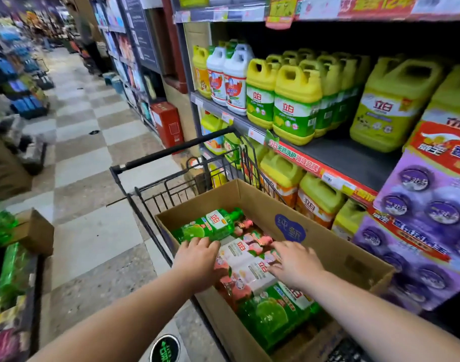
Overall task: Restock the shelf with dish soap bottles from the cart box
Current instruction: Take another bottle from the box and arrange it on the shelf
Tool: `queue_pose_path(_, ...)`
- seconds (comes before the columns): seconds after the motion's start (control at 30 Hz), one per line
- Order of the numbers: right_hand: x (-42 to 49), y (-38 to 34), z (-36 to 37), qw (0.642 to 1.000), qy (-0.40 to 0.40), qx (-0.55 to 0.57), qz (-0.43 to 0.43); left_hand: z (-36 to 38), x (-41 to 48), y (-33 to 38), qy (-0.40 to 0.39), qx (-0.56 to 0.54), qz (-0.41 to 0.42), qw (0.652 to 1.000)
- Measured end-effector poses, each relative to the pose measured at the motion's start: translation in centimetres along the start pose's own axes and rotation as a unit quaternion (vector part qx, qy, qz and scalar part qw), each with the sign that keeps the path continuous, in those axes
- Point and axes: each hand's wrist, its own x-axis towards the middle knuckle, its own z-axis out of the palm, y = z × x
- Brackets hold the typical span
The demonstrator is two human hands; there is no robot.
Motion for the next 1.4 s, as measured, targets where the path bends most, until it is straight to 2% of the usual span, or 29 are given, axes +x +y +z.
queue_pose_path(0.23,4.8,-0.7,1.1,0.997,-0.021,0.022,0.069,2.9,8.9,-2.2,-0.050,0.004,0.061,0.997)
queue_pose_path(0.43,10.9,-3.4,3.1,0.983,-0.070,0.056,0.163,5.5,17.4,-7.1,-0.096,0.012,0.124,0.988)
queue_pose_path(0.6,16.8,-6.3,5.6,0.966,-0.116,0.120,0.198,7.3,23.2,-11.7,-0.131,0.010,0.126,0.983)
queue_pose_path(0.73,21.2,-8.6,8.1,0.945,-0.141,0.196,0.223,9.2,26.1,-14.3,-0.187,-0.019,0.094,0.978)
queue_pose_path(0.9,25.6,-10.3,10.7,0.870,-0.124,0.361,0.312,11.4,28.3,-14.9,-0.260,-0.109,0.070,0.957)
queue_pose_path(1.07,28.4,-10.8,12.9,0.740,-0.080,0.521,0.418,12.7,28.6,-14.2,-0.237,-0.093,0.072,0.964)
queue_pose_path(1.13,29.1,-11.3,13.6,0.695,-0.062,0.569,0.436,12.9,28.5,-14.2,-0.229,-0.093,0.072,0.966)
queue_pose_path(1.23,29.5,-12.0,14.2,0.651,-0.034,0.610,0.450,12.8,28.4,-14.3,-0.220,-0.097,0.072,0.968)
queue_pose_path(1.4,29.1,-12.4,14.0,0.573,-0.034,0.673,0.466,12.7,28.6,-13.9,-0.238,-0.104,0.071,0.963)
